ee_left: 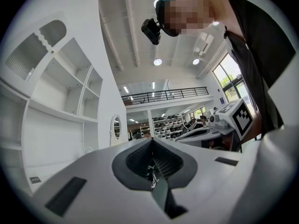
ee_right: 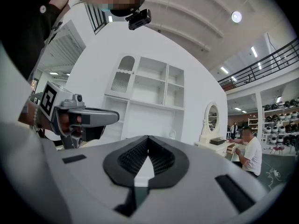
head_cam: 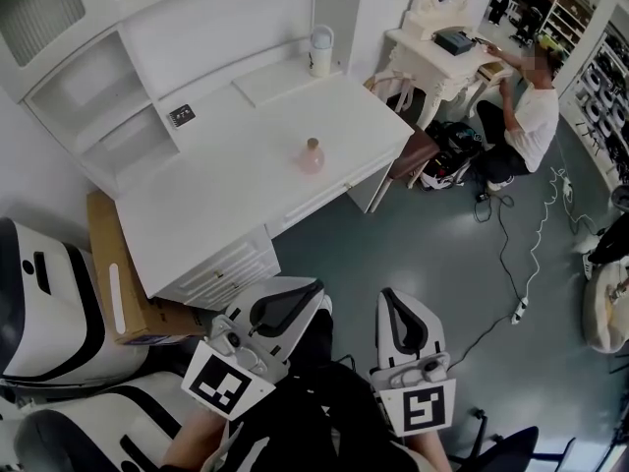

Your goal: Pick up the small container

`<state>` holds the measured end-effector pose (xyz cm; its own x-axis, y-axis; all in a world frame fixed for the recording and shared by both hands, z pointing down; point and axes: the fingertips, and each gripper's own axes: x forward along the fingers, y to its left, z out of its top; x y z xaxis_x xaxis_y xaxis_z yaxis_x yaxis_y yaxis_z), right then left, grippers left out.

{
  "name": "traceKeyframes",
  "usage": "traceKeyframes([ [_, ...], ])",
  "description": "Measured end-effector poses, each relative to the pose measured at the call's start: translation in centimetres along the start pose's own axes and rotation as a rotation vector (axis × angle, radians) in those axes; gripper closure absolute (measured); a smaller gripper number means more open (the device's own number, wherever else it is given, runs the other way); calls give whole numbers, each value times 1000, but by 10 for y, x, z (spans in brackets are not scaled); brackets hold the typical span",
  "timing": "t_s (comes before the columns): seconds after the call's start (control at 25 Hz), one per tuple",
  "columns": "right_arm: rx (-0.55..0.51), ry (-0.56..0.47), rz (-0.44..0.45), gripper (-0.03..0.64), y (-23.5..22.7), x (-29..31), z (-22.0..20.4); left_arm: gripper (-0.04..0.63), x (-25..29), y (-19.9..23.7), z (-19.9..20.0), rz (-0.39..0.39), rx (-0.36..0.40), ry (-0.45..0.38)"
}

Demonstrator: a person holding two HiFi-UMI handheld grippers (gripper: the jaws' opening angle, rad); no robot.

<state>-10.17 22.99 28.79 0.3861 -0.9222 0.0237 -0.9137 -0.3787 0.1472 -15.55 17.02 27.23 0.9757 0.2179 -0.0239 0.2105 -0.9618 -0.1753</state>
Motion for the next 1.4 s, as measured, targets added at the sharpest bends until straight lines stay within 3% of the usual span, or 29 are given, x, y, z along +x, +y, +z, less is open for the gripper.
traceKeyframes([
  [0.32, 11, 24, 15, 615, -19, 25, -11, 595, 31, 20, -9, -16, 28, -1],
  [0.8, -9, 37, -6, 615, -69, 77, -13, 595, 98, 55, -23, -65, 4, 11],
  [1.08, -2, 38, -22, 615, -106, 106, -17, 595, 149, 74, -21, -113, 47, 4],
  [1.4, -6, 21, -2, 615, -146, 154, -14, 595, 196, 115, -25, -89, 50, 7],
])
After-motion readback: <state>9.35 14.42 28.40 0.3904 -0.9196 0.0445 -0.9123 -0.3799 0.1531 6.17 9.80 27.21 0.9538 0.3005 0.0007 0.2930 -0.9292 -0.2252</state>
